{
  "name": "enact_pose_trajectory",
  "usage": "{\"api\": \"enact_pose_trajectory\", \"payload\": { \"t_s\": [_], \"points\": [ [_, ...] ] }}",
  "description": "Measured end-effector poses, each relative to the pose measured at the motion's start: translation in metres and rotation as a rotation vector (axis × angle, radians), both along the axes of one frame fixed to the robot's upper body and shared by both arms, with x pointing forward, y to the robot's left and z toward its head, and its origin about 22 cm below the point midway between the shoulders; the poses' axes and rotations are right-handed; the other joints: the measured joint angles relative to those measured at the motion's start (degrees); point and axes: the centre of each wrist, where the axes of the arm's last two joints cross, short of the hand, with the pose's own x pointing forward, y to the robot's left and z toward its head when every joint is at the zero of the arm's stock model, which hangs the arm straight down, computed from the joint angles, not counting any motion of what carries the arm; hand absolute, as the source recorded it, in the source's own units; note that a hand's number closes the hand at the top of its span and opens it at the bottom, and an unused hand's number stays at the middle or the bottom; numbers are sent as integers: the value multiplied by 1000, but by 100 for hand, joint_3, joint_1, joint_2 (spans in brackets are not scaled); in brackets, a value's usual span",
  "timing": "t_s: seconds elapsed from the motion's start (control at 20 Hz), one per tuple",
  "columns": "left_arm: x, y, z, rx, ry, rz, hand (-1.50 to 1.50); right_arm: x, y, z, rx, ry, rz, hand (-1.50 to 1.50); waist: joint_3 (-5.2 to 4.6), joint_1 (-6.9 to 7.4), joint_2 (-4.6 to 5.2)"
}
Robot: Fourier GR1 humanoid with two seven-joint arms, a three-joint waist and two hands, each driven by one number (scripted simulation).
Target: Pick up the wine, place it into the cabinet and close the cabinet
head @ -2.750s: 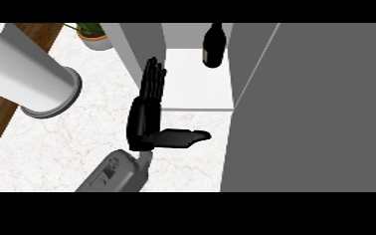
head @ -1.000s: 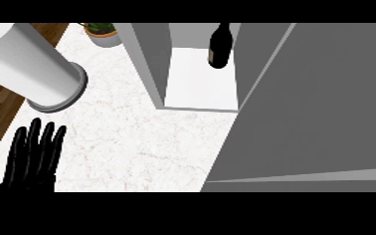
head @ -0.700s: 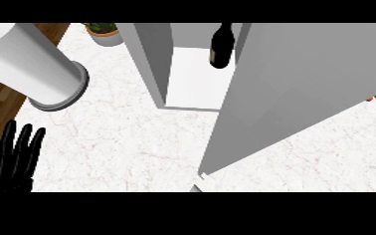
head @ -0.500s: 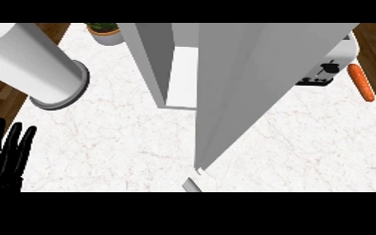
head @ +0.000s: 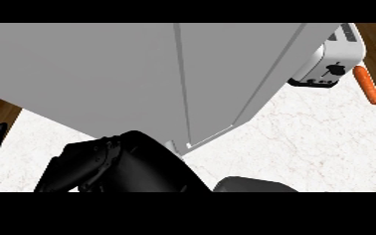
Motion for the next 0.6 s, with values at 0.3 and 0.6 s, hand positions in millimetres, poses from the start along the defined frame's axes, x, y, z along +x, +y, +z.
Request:
{"api": "enact_pose_trajectory", "payload": {
  "t_s": [0.3, 0.6],
  "points": [
    [6, 17, 8, -6, -12, -8, -150, 49, 39, 30, -28, -10, -25, 150, 4, 26, 33],
    [11, 27, 17, 5, -22, -23, -150, 84, 55, 36, -113, 135, 134, 150, 7, 130, 90]
  ]
}}
